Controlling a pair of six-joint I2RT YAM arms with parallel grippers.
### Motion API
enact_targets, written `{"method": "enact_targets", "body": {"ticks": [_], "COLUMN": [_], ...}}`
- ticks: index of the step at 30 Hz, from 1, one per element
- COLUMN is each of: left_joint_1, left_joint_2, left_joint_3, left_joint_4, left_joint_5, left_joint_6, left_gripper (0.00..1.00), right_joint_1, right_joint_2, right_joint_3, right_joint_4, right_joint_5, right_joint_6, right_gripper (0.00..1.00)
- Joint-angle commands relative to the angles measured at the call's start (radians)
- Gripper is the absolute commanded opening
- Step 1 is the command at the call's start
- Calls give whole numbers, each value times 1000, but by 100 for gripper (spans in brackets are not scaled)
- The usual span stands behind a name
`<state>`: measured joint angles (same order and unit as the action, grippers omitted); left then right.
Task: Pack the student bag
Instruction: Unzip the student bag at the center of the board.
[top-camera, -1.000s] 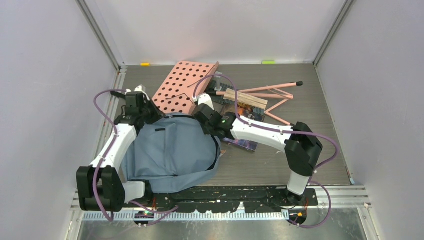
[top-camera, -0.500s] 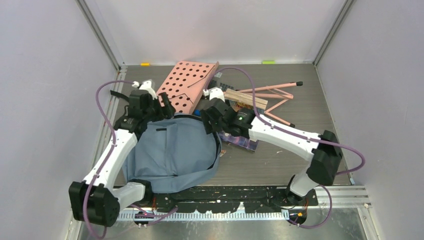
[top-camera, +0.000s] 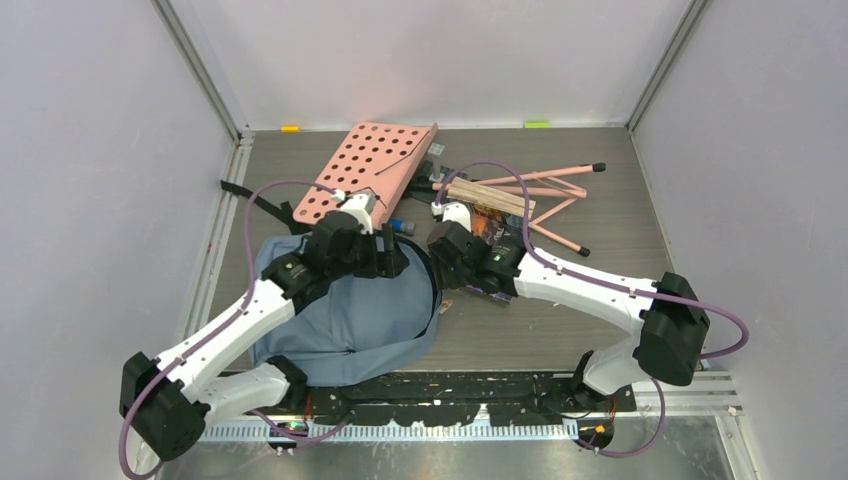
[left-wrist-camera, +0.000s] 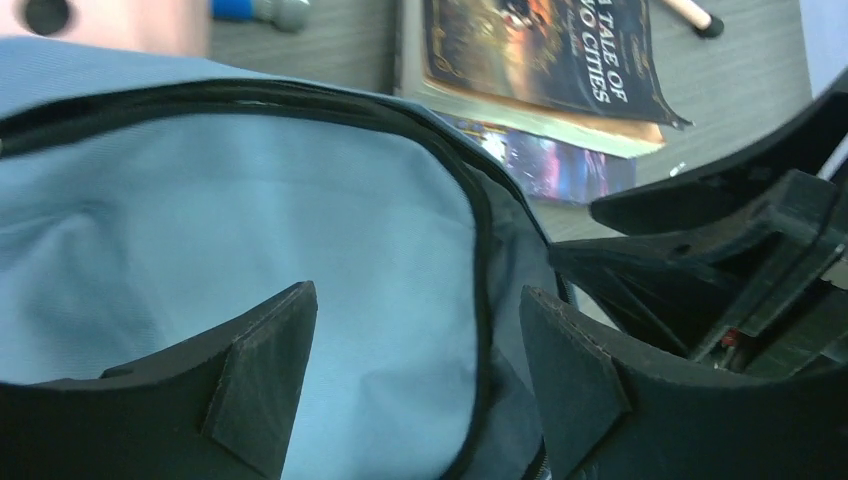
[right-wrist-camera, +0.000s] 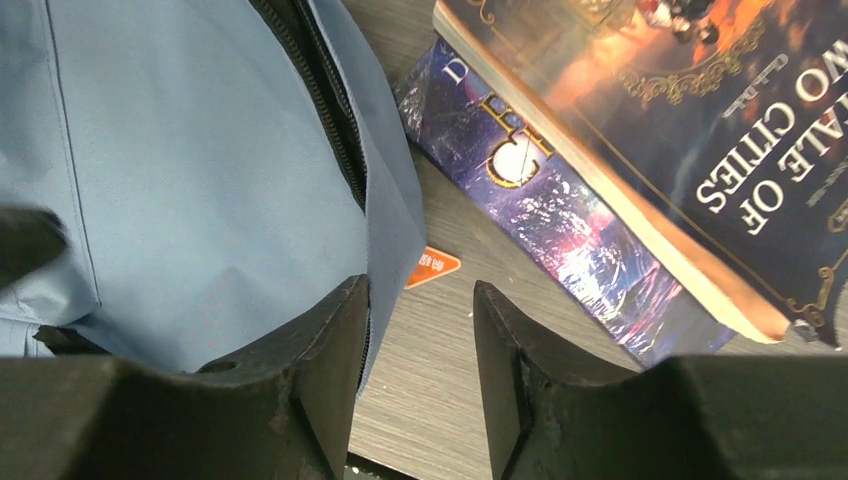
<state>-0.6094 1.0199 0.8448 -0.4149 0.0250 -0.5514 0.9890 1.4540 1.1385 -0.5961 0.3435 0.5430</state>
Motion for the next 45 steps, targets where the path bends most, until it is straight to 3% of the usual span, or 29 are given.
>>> {"method": "enact_targets", "body": {"ticks": [1, 9, 13, 19, 26, 42, 43, 45], "left_joint_1": [-78, -108, -107, -108, -107, -108, -107, -107], "left_joint_2": [43, 135, 141, 206, 269, 321, 328, 345], "left_joint_3": [-14, -46, -90, -83, -75, -72, -69, -59], "left_joint_4": [131, 237, 335, 356, 373, 446, 452, 454], "left_joint_5": [-42, -122, -152, -157, -168, -153, -149, -139], "left_joint_6": [-108, -178, -225, -243, -231, -251, -249, -241], "left_gripper": [76, 77, 77, 77, 68, 75, 74, 60], "right_joint_1": [0, 0, 0, 1, 0, 0, 0, 0], "right_joint_2": [-3, -5, -16, -22, -29, -14, -11, -8], "right_joint_3": [-28, -81, -100, -110, -111, -112, -112, -111], "right_joint_4": [71, 102, 118, 131, 137, 151, 152, 154], "right_joint_5": [-15, -15, -15, -16, -18, -34, -36, -40], "right_joint_6": [63, 95, 101, 104, 105, 109, 108, 109], "right_gripper": [44, 27, 23, 22, 22, 21, 21, 21]}}
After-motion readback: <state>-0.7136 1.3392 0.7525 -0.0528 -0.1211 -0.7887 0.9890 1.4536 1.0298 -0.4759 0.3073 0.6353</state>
